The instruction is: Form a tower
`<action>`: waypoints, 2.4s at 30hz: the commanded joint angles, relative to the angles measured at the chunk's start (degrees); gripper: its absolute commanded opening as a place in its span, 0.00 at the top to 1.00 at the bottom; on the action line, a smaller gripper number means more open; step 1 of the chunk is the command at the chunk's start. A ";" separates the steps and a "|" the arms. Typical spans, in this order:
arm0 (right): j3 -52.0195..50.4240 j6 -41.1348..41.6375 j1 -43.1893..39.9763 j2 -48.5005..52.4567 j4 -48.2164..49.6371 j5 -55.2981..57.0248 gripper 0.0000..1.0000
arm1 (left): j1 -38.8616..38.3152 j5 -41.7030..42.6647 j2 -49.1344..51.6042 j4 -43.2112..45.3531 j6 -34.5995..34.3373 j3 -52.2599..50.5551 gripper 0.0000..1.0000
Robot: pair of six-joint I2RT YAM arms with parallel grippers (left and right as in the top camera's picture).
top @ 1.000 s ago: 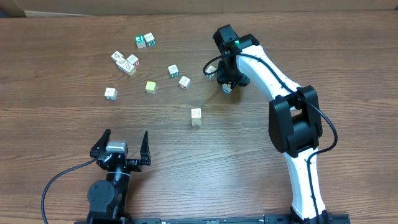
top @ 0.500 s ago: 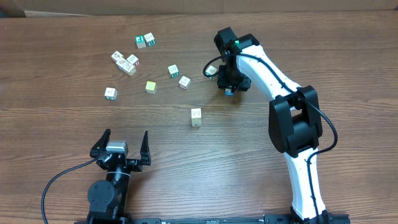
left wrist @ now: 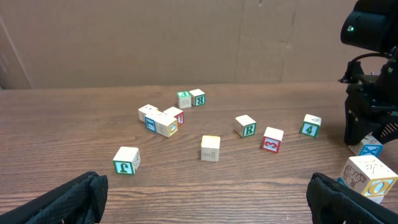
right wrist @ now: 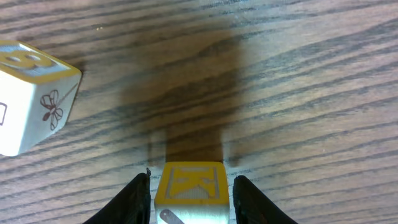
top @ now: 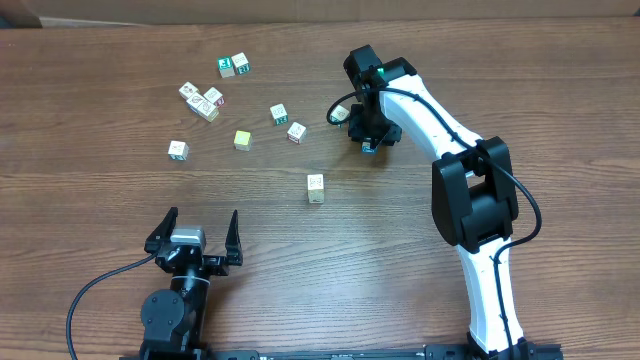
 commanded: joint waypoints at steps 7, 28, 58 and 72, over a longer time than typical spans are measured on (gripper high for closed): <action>-0.37 -0.24 -0.37 0.33 -0.04 -0.24 0.61 | 0.39 0.66 -0.63 0.13 0.92 -0.20 0.01; 2.29 -0.24 -0.37 -0.33 -1.46 -0.26 0.78 | 0.39 0.68 -0.63 0.13 0.90 -0.22 0.00; 29.99 -1.05 4.52 -5.31 -29.11 -1.44 0.78 | 0.39 0.68 -0.63 0.13 0.90 -0.20 0.01; 29.97 -3.10 4.52 -7.52 -31.04 -6.49 0.82 | 0.39 0.68 -0.63 0.13 0.90 -0.20 0.00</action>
